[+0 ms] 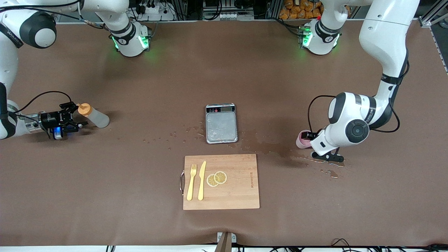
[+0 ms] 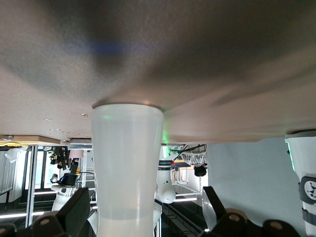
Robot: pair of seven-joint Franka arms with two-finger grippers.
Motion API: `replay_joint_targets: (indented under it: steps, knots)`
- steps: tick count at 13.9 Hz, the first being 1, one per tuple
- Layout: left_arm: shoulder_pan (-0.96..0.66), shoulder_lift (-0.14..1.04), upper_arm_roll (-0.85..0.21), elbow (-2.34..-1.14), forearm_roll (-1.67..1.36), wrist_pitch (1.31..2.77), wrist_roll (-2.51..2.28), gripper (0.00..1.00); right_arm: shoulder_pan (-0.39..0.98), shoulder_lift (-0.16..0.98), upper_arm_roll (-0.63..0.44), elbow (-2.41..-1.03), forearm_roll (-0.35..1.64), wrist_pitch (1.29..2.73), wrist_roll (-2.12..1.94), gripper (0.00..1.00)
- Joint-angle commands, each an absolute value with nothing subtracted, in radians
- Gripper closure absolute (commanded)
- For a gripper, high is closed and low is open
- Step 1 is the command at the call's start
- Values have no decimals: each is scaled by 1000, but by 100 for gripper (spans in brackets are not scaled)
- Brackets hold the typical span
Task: Add sauce to pink cup with both arms
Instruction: 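Grasp the pink cup with the left gripper while the right gripper grasps the bottle, then place the cup on the scale with the left gripper while the right lifts the bottle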
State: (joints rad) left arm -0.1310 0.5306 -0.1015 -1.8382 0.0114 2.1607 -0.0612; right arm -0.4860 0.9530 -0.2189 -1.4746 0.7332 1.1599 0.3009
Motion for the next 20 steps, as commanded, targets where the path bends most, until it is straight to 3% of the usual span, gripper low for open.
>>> replay_joint_targets:
  steps: [1, 2, 9, 11, 12, 15, 20]
  knots:
    - [-137, 546, -100, -1821, 3, 2161, -52, 86, -486, 969, -210, -1450, 755, 1135, 328, 0]
    - [-137, 548, -100, -1821, 3, 2161, -52, 100, -480, 969, -209, -1451, 755, 1135, 328, 0]
    - [-143, 540, -100, -1819, 9, 2161, -51, 100, -428, 969, -206, -1492, 792, 1143, 324, 0]
    - [-147, 526, -100, -1819, 9, 2157, -60, 100, -426, 969, -206, -1493, 792, 1146, 322, 41]
    - [-147, 512, -103, -1818, 6, 2157, -66, 100, -428, 969, -206, -1493, 792, 1144, 322, 57]
    - [-144, 470, -130, -1816, -3, 2151, -103, 100, -430, 968, -206, -1490, 790, 1141, 328, 72]
    - [-146, 456, -270, -1757, -3, 2082, -343, 100, -422, 947, -207, -1468, 787, 1109, 420, 73]
